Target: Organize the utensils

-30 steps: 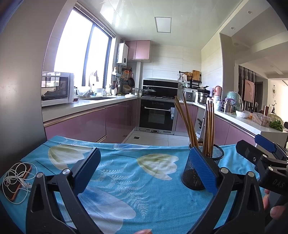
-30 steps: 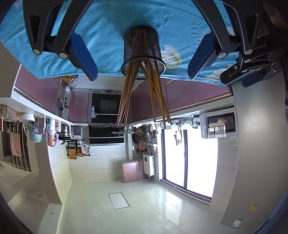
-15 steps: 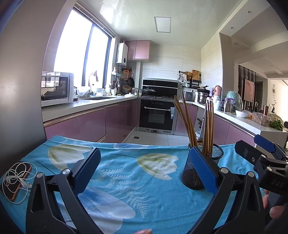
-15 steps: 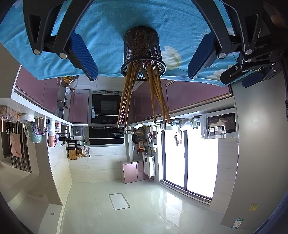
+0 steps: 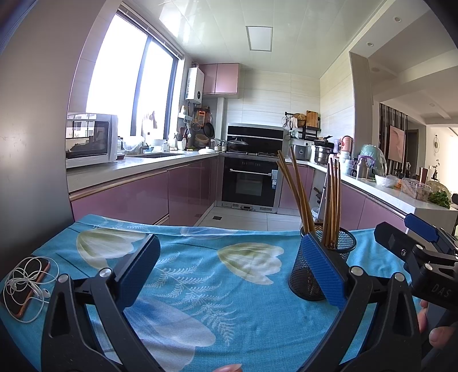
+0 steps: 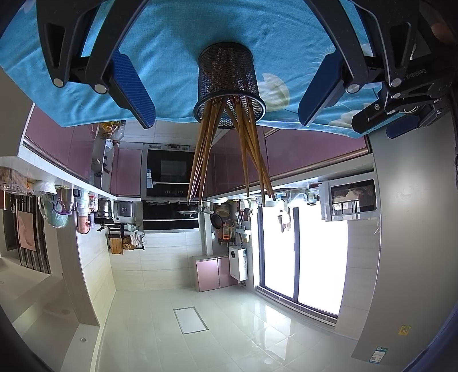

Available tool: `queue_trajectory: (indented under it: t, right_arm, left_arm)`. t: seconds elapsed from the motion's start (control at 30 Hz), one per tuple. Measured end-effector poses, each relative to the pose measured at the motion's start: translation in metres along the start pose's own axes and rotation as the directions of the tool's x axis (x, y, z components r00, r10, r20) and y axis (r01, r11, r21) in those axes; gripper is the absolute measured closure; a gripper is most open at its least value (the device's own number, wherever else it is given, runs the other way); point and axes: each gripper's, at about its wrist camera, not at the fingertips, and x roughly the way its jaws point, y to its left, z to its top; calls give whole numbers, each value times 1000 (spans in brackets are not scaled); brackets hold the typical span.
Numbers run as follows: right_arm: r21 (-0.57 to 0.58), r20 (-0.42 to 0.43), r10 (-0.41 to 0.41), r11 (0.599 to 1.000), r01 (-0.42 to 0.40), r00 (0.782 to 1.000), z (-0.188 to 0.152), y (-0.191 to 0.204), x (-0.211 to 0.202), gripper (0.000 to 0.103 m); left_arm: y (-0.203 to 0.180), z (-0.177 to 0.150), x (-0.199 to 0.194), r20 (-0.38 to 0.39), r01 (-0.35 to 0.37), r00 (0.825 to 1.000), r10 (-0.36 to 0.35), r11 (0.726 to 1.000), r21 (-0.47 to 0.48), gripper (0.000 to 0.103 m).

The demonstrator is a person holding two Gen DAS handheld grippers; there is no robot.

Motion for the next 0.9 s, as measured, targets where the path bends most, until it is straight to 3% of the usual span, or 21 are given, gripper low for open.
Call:
queue_trajectory:
  t: [0.9]
  right_arm:
    - [3,-6,-2,1000,2,1000,-2,-2,-1,6]
  left_arm:
    - [0,-2,0,-4,2,1000,-2,1000,2,6]
